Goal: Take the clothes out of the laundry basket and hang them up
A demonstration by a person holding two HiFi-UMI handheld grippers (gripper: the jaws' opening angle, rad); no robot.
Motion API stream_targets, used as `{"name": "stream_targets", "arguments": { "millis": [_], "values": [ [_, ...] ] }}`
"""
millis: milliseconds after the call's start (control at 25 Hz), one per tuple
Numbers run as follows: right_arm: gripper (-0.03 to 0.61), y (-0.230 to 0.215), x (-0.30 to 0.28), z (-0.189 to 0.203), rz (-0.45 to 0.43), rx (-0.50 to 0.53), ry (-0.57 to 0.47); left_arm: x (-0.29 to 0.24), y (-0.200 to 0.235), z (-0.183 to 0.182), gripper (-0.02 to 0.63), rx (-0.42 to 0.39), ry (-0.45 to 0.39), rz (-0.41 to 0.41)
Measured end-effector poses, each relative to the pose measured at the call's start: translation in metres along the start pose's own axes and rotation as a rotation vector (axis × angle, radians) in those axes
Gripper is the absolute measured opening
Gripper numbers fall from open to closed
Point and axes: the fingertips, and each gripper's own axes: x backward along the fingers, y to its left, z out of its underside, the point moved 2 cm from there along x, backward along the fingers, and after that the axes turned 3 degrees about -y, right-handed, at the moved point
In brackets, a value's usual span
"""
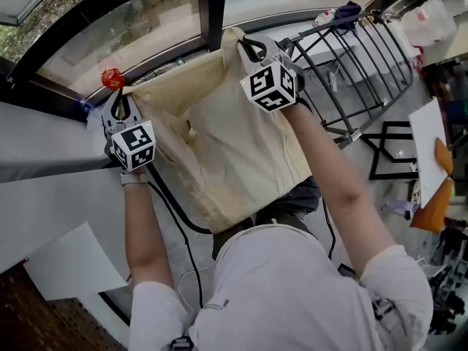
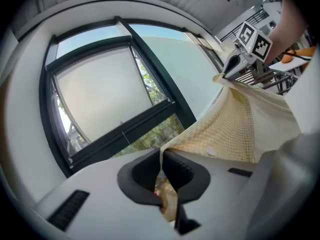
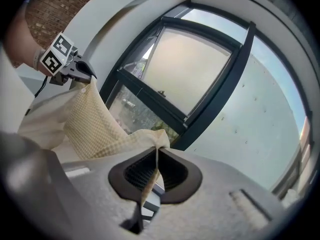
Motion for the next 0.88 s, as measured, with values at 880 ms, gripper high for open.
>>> {"name": "stream_targets", "arguments": {
  "millis": [880],
  "values": [
    [0.255,0.085,-0.03,0.111,-0.28,-0.227,0.263,-0.019,-0.074,0.101,0.181,0.073,0.298,0.172]
  ]
}}
